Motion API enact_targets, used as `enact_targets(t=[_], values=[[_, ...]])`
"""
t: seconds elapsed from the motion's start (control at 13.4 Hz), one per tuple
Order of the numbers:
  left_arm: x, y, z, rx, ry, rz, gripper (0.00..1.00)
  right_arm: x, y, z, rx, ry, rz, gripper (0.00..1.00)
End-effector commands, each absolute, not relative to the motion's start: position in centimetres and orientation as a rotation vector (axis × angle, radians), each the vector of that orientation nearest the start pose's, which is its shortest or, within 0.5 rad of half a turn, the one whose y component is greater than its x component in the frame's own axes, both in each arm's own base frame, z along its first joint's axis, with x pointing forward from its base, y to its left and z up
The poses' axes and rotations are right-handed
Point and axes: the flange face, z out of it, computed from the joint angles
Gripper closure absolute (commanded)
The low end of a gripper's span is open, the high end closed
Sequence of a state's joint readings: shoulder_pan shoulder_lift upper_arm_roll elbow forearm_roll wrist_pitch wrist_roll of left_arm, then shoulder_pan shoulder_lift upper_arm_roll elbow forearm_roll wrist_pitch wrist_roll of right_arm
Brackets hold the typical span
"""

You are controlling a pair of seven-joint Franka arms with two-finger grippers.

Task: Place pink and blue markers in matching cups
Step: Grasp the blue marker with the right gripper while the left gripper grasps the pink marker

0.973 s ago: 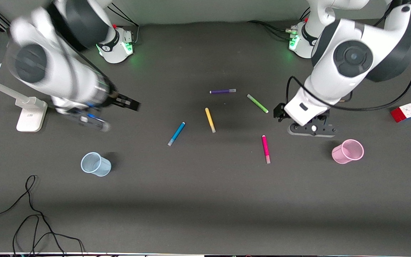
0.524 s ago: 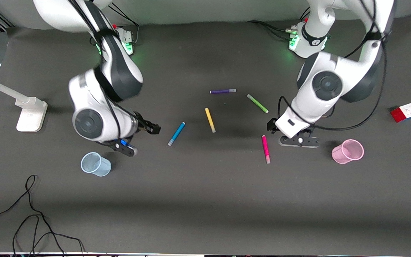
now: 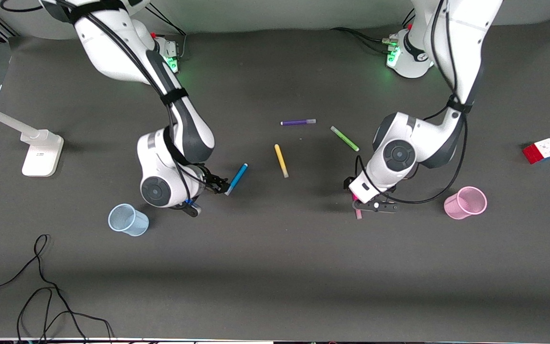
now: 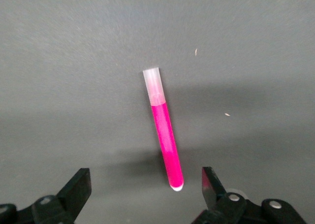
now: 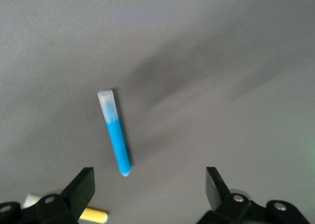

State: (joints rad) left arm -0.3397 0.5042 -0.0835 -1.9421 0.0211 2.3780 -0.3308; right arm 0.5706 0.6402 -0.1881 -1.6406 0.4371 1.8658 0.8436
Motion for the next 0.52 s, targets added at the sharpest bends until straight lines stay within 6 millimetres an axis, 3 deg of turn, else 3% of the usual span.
enact_targets(t=[0.0,0.3,0.45], values=[[55.9,-25.6,20.0,-3.117,0.154,0.125,0.0,58.0,29.3,19.5,-2.832,1.075,0.715,0.01],[55.6,-25.9,18.4,-3.116,0.116,0.143,0.0,57.7,30.3,16.6,-2.839,1.116,0.653,0.05],[55.5,-26.0,17.9,-3.116,0.068,0.147,0.1,57.4,30.6,15.4,-2.85,1.115,0.654,0.16]])
